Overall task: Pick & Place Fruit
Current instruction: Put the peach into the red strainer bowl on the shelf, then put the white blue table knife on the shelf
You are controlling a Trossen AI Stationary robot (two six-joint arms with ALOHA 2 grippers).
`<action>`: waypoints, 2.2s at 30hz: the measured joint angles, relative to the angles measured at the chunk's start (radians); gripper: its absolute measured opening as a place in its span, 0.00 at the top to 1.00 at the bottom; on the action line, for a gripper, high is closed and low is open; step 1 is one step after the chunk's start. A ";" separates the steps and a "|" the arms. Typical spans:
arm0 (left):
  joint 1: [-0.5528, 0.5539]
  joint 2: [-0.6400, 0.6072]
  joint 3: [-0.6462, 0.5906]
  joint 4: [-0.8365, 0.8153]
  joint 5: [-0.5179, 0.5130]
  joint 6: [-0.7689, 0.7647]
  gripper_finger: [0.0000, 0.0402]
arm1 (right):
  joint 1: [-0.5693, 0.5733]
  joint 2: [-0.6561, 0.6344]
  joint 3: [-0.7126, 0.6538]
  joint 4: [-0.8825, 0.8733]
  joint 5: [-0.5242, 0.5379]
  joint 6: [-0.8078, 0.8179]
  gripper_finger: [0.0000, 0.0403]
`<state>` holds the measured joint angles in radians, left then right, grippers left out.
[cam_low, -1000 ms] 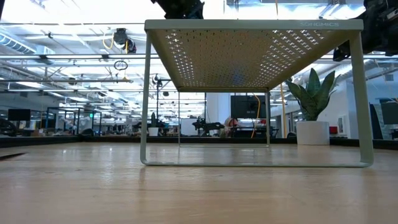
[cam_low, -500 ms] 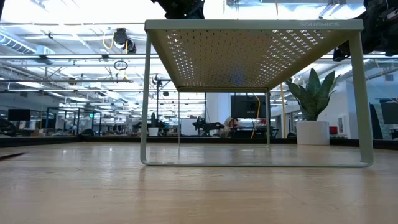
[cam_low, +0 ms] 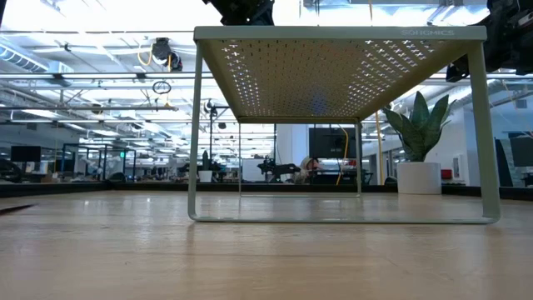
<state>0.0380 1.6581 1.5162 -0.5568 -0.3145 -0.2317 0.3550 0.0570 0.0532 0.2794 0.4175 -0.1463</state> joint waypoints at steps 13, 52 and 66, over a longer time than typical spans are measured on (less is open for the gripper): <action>0.000 0.000 0.000 0.000 0.009 -0.009 0.74 | 0.000 0.000 0.000 0.000 0.000 0.000 1.00; -0.039 -0.176 0.000 0.023 -0.002 -0.113 0.53 | 0.000 0.000 0.000 -0.001 0.000 0.000 1.00; -0.190 -0.280 0.000 -0.079 -0.075 -0.534 0.83 | 0.000 0.000 0.000 0.000 0.000 0.000 1.00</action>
<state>-0.1525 1.3777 1.5162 -0.6358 -0.3893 -0.7654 0.3550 0.0574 0.0536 0.2790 0.4175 -0.1461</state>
